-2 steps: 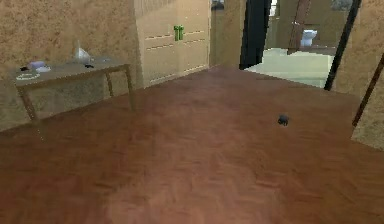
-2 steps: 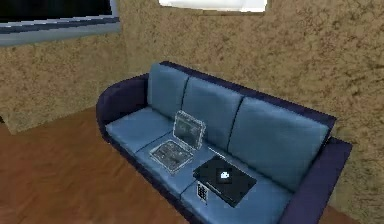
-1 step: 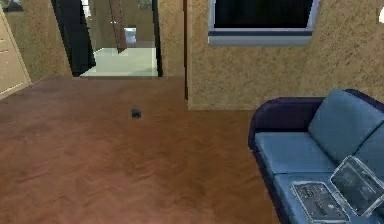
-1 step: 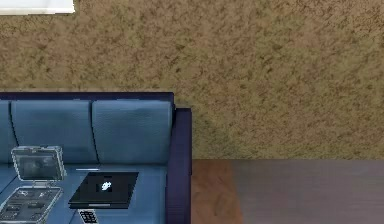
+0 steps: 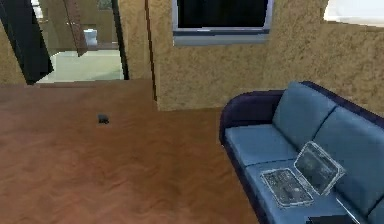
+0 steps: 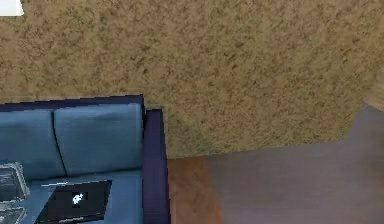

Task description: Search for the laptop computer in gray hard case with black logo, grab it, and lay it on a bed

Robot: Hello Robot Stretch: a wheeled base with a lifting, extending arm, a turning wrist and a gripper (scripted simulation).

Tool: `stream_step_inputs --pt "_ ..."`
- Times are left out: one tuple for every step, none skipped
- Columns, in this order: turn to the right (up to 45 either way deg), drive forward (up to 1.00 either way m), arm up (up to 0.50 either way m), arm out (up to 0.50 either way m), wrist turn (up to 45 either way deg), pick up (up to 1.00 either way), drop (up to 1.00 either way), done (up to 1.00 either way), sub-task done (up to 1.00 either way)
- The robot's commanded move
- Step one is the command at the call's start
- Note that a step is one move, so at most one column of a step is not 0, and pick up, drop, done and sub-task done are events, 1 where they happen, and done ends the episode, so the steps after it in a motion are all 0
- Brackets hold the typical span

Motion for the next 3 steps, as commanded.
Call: stream_step_inputs --pt "0.0 0.6 0.0 0.0 0.0 0.0 0.0 0.0 0.0" --pt "-27.0 0.0 0.0 0.0 0.0 0.0 0.0 0.0 0.0" --pt "0.0 0.0 0.42 0.0 0.0 0.0 0.0 0.0 0.0"
